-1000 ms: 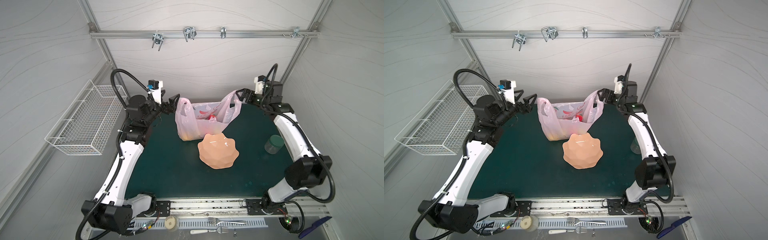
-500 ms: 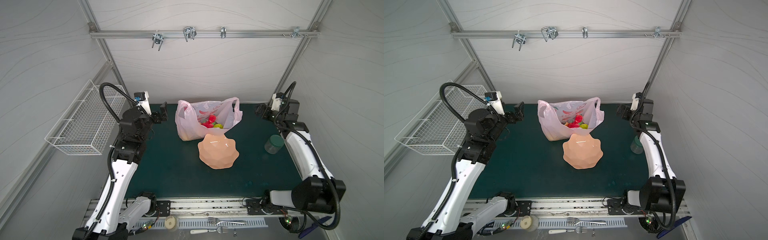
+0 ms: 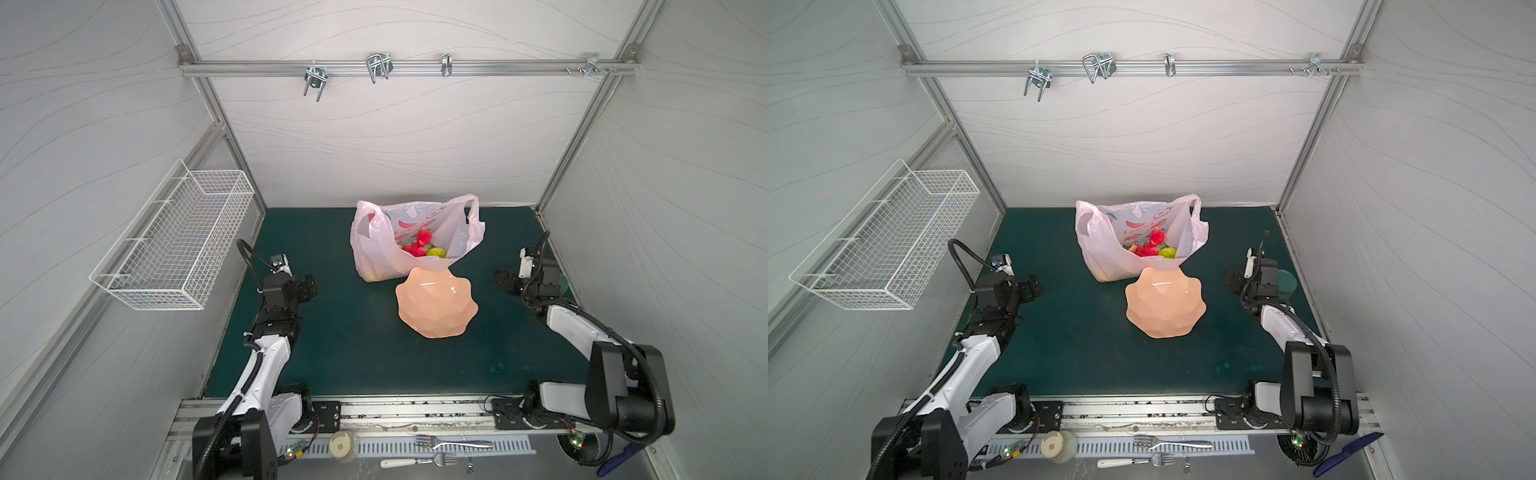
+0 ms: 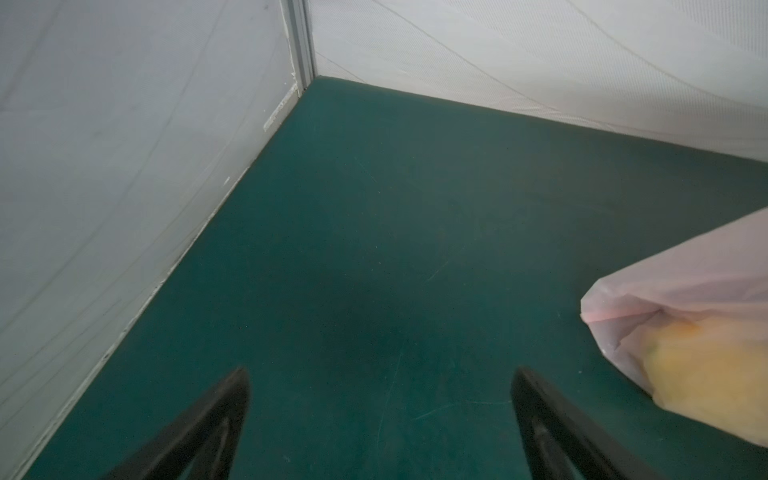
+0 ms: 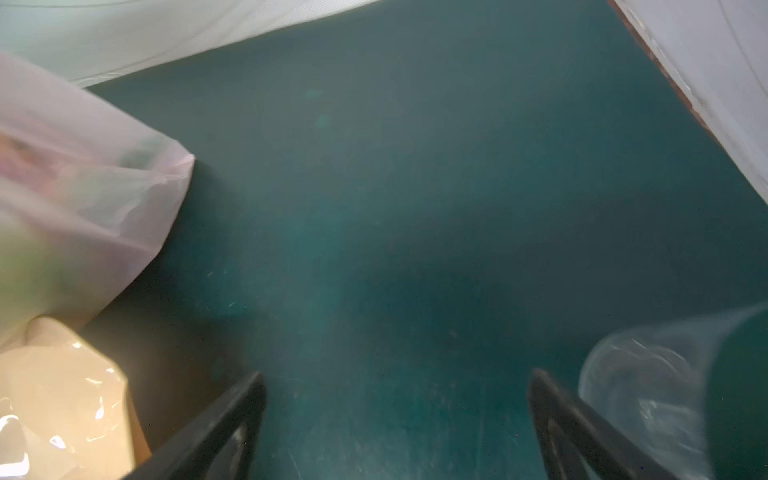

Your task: Place the fruits into the plastic bag

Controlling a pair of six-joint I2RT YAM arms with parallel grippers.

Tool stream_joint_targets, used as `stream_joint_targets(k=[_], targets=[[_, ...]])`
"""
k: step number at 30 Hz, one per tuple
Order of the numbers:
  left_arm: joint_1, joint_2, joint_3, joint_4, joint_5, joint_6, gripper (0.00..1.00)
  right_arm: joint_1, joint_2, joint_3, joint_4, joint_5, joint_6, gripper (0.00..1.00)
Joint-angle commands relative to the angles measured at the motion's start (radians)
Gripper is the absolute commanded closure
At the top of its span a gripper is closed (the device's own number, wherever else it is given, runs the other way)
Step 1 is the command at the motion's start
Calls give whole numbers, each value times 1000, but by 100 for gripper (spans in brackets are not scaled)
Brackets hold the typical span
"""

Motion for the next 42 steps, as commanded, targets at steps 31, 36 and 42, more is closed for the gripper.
stream_joint_targets(k=[31,36,42], targets=[[-51,539,35,605,165,16,0,87,272,-109,582,203,-92,1],[-53,537,34,602,160,16,0,82,280,-101,572,198,-85,1],[-54,534,31,606,159,17,0,87,271,-115,590,211,-93,1]])
